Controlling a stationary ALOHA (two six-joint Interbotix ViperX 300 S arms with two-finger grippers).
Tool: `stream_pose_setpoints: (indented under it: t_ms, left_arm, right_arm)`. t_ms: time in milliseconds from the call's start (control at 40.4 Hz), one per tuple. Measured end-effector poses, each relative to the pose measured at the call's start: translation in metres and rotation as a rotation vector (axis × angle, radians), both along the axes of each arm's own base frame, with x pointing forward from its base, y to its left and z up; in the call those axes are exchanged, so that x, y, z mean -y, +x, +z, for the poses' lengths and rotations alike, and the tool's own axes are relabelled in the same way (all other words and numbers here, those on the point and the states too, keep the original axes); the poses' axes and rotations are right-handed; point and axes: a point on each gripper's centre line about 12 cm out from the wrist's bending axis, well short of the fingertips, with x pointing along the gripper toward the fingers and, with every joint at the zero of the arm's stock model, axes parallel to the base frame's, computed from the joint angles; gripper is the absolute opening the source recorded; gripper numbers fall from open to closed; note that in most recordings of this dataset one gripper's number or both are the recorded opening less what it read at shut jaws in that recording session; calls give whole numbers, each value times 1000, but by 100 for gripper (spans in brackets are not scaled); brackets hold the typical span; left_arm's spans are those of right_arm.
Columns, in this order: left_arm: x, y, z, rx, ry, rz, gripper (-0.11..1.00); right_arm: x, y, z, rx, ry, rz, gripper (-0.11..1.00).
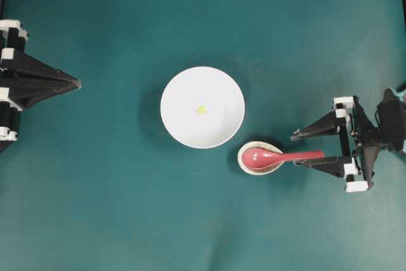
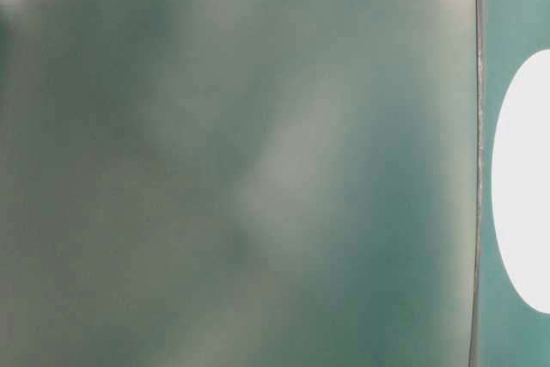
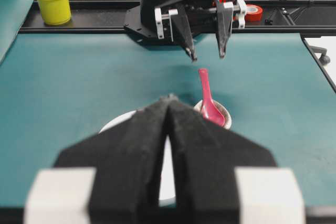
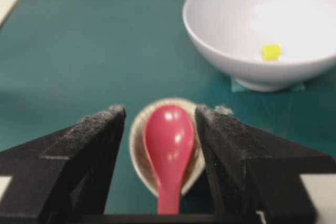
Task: Scoop the yellow hexagonal prism block from the bowl with a spoon using the right arm.
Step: 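Move the right gripper toward the red spoon's handle on the spoon rest, then close the right gripper on the red spoon handle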
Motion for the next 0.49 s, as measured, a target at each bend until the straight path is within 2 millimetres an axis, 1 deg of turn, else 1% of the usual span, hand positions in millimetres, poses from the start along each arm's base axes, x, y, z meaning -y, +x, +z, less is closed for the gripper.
stream_pose_setpoints:
  t_ms: [173, 297, 495]
  left_arm:
    - [0, 0, 0, 0, -3, 0, 0]
    - [0, 0, 0, 0, 0, 0, 0]
    - [0, 0, 0, 0, -2, 0, 0]
  right_arm:
    - [-2, -2, -19, -56, -27, -18, 60]
    - [-2, -2, -30, -90, -21, -26, 60]
    - [-4, -3, -40, -114, -23, -23, 60]
